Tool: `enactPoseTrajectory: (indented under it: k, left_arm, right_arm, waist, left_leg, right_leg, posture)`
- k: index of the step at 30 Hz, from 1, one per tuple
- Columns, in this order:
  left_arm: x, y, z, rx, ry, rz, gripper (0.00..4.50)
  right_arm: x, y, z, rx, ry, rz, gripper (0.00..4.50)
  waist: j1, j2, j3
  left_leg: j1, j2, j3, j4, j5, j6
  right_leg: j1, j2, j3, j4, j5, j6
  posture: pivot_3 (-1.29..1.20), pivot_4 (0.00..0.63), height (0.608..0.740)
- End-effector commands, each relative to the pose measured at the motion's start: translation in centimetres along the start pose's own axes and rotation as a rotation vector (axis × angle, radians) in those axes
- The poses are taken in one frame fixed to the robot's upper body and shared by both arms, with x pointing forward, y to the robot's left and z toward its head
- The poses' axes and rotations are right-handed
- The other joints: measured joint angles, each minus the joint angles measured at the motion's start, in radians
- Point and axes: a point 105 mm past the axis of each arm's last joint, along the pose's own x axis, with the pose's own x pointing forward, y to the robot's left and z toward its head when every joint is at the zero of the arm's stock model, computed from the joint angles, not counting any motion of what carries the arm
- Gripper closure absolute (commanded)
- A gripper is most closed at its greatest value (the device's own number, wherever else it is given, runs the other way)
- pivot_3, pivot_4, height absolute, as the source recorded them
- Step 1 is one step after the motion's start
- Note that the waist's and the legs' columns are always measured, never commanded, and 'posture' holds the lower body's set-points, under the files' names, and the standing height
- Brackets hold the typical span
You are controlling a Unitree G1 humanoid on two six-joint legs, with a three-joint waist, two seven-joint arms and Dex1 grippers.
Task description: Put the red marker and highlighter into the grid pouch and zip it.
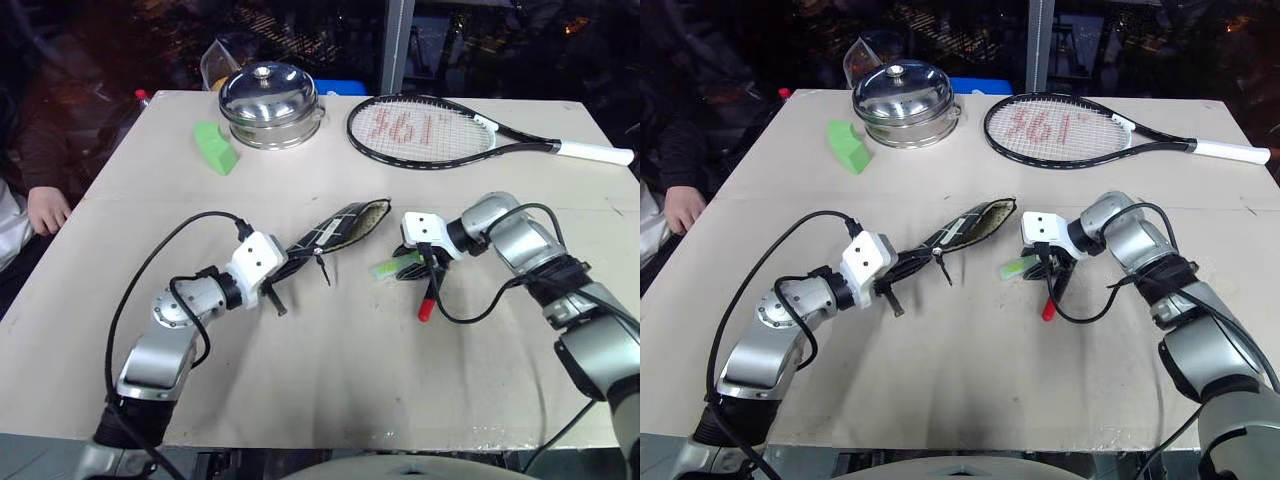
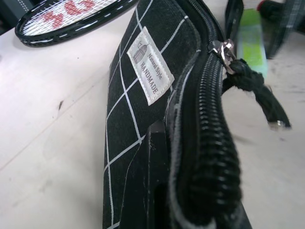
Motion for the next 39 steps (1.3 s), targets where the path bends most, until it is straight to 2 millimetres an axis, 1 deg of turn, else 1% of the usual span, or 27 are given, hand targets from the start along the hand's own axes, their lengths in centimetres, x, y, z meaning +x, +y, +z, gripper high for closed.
enactPoseTrajectory:
  k: [1, 4, 7, 9, 11, 15, 18, 20, 23, 27, 29, 30, 31, 32, 34, 35, 36, 37, 38, 39]
  left_arm:
    - [-0.5, 0.9, 1.0, 0.012, -0.032, 0.055, 4.50]
    - [-0.3, 1.1, 0.9, 0.009, -0.028, 0.054, 4.50]
    - [0.0, 1.1, 0.8, 0.014, -0.024, 0.031, 4.50]
    - [0.5, 0.9, 0.9, 0.022, -0.031, 0.003, 4.50]
    - [0.9, 0.7, 1.1, 0.028, -0.041, -0.017, 4.50]
    - [1.7, 0.1, 1.8, 0.048, -0.067, -0.061, 4.50]
    - [2.2, -0.5, 2.4, 0.080, -0.089, -0.094, 4.50]
    - [2.4, -1.1, 2.8, 0.105, -0.100, -0.122, 4.50]
    - [2.6, -1.4, 3.0, 0.120, -0.105, -0.132, 4.50]
    - [2.9, -1.4, 3.3, 0.122, -0.115, -0.122, 4.50]
    - [3.0, -1.4, 3.3, 0.121, -0.117, -0.119, 4.50]
    - [2.9, -1.4, 3.3, 0.112, -0.116, -0.111, 4.50]
    - [2.8, -1.3, 3.2, 0.102, -0.114, -0.103, 4.50]
    - [2.6, -1.2, 3.1, 0.094, -0.108, -0.094, 4.50]
    - [2.4, -1.1, 2.8, 0.083, -0.101, -0.084, 4.50]
    - [2.2, -0.8, 2.5, 0.068, -0.093, -0.072, 4.50]
    - [2.0, -0.7, 2.3, 0.058, -0.087, -0.064, 4.50]
    - [1.9, -0.5, 2.1, 0.052, -0.081, -0.061, 4.50]
    - [1.7, -0.3, 1.9, 0.042, -0.076, -0.055, 4.50]
    - [1.6, 0.0, 1.6, 0.033, -0.070, -0.050, 4.50]
  right_arm:
    - [-2.7, -0.9, 1.6, -0.034, -0.036, -0.104, 3.75]
    - [-4.8, 0.1, 3.9, -0.067, -0.076, -0.169, 3.75]
    - [-6.8, 1.5, 6.2, -0.082, -0.093, -0.228, 3.75]
    - [-7.6, 1.3, 6.8, -0.094, -0.039, -0.320, 3.75]
    - [-7.7, 1.1, 7.0, -0.110, 0.018, -0.374, 3.75]
    - [-6.6, 0.0, 7.2, -0.162, 0.099, -0.435, 3.75]
    - [-5.2, -1.0, 7.4, -0.226, 0.152, -0.444, 3.75]
    - [-4.1, -1.4, 8.2, -0.295, 0.163, -0.434, 3.75]
    - [-2.8, -1.4, 9.5, -0.367, 0.146, -0.398, 3.75]
    - [0.3, -0.6, 10.9, -0.518, 0.085, -0.292, 3.75]
    - [1.1, -0.6, 11.1, -0.501, 0.035, -0.259, 3.75]
    - [1.0, -1.1, 10.6, -0.479, 0.036, -0.268, 3.75]
    - [0.8, -1.4, 10.1, -0.456, 0.034, -0.278, 2.67]
    - [0.2, -1.8, 10.0, -0.415, -0.001, -0.305, 2.10]
    - [-1.0, -2.0, 10.2, -0.356, -0.058, -0.334, 1.40]
    - [-2.4, -1.5, 9.9, -0.308, -0.091, -0.318, 1.03]
    - [-3.4, -1.0, 9.6, -0.281, -0.108, -0.300, 1.03]
    - [-4.9, -0.1, 9.6, -0.210, -0.166, -0.263, 1.03]
    - [-6.5, 0.9, 9.4, -0.132, -0.220, -0.218, 1.03]
    - [-7.9, 2.3, 8.6, -0.087, -0.238, -0.165, 1.03]
  waist:
    - [0.004, 0.001, 0.000]
    - [0.008, 0.001, 0.001]
    - [0.008, 0.001, 0.001]
    - [0.007, 0.001, 0.001]
    - [0.003, 0.001, 0.001]
    - [0.002, 0.001, 0.001]
    - [0.003, 0.001, 0.001]
    - [0.003, 0.001, 0.001]
    - [0.002, 0.001, 0.001]
    - [0.003, 0.001, 0.001]
    - [0.003, 0.001, 0.001]
    - [0.003, 0.001, 0.001]
    - [0.004, 0.001, 0.001]
    - [0.003, 0.001, 0.001]
    - [0.004, 0.001, 0.001]
    - [0.004, 0.001, 0.001]
    - [0.008, 0.001, 0.001]
    - [0.010, 0.001, 0.001]
    - [0.011, 0.001, 0.001]
    - [0.019, 0.001, 0.001]
  left_leg:
    - [0.000, 0.000, 0.000, 0.000, 0.000, 0.000]
    - [-0.003, -0.001, -0.001, 0.000, 0.000, 0.000]
    - [-0.004, 0.000, -0.001, -0.001, 0.000, 0.000]
    - [-0.004, 0.000, -0.001, -0.001, 0.000, 0.000]
    - [-0.003, 0.000, -0.001, -0.001, 0.000, 0.000]
    - [-0.003, -0.001, 0.000, -0.001, 0.000, 0.000]
    - [-0.003, -0.001, 0.000, -0.001, 0.000, 0.000]
    - [-0.004, -0.001, 0.000, -0.001, 0.000, 0.000]
    - [-0.004, -0.001, 0.001, -0.001, 0.001, -0.001]
    - [-0.004, -0.001, 0.001, -0.001, 0.002, -0.003]
    - [-0.004, -0.001, 0.002, -0.001, 0.002, -0.003]
    - [-0.004, -0.001, 0.002, 0.000, 0.002, -0.003]
    - [-0.004, -0.001, 0.002, 0.000, 0.002, -0.003]
    - [-0.004, -0.001, 0.002, 0.000, 0.002, -0.003]
    - [-0.004, -0.001, 0.002, 0.000, 0.002, -0.004]
    - [-0.004, -0.001, 0.001, 0.000, 0.002, -0.004]
    - [-0.004, -0.001, 0.001, 0.000, 0.002, -0.004]
    - [-0.005, -0.001, 0.001, 0.000, 0.002, -0.004]
    - [-0.005, -0.001, 0.001, 0.000, 0.002, -0.004]
    - [-0.005, -0.001, 0.001, 0.000, 0.002, -0.003]
  right_leg:
    - [0.000, 0.000, 0.000, 0.000, 0.000, 0.000]
    - [-0.001, -0.001, -0.001, 0.000, 0.000, 0.000]
    - [-0.002, -0.001, -0.001, -0.001, 0.000, 0.000]
    - [-0.003, -0.001, -0.001, -0.001, 0.000, 0.000]
    - [-0.003, -0.001, -0.001, -0.001, 0.000, 0.000]
    - [-0.003, -0.001, -0.001, 0.000, 0.000, 0.000]
    - [-0.003, -0.001, -0.001, 0.000, 0.000, 0.000]
    - [-0.003, 0.000, -0.001, 0.000, 0.000, 0.000]
    - [-0.004, 0.000, 0.000, 0.000, 0.000, 0.000]
    - [-0.004, 0.000, 0.000, 0.000, 0.000, 0.000]
    - [-0.004, 0.000, 0.000, 0.000, 0.000, 0.000]
    - [-0.004, 0.000, 0.000, 0.000, 0.000, 0.000]
    - [-0.004, 0.000, 0.000, 0.000, 0.000, 0.000]
    - [-0.004, 0.000, 0.000, 0.000, 0.000, 0.000]
    - [-0.004, 0.000, 0.000, 0.000, 0.000, 0.000]
    - [-0.004, 0.000, 0.000, 0.000, 0.000, 0.000]
    - [-0.004, 0.000, 0.000, 0.000, 0.000, 0.000]
    - [-0.004, -0.001, 0.000, 0.000, 0.000, 0.000]
    - [-0.004, -0.001, 0.000, 0.000, 0.000, 0.000]
    - [-0.004, -0.001, 0.000, 0.000, 0.000, 0.000]
  posture:
    - [0.00, 0.150, 0.740]
    - [0.00, 0.150, 0.740]
    - [0.00, 0.150, 0.740]
    - [0.00, 0.150, 0.740]
    - [0.00, 0.150, 0.740]
    - [0.00, 0.150, 0.740]
    - [0.00, 0.150, 0.740]
    - [0.00, 0.150, 0.740]
    - [0.00, 0.150, 0.740]
    - [0.00, 0.150, 0.740]
    - [0.00, 0.150, 0.740]
    - [0.00, 0.150, 0.740]
    - [0.00, 0.150, 0.740]
    - [0.00, 0.150, 0.740]
    - [0.00, 0.150, 0.740]
    - [0.00, 0.150, 0.740]
    - [0.00, 0.150, 0.740]
    - [0.00, 0.150, 0.740]
    - [0.00, 0.150, 0.740]
    - [0.00, 0.150, 0.740]
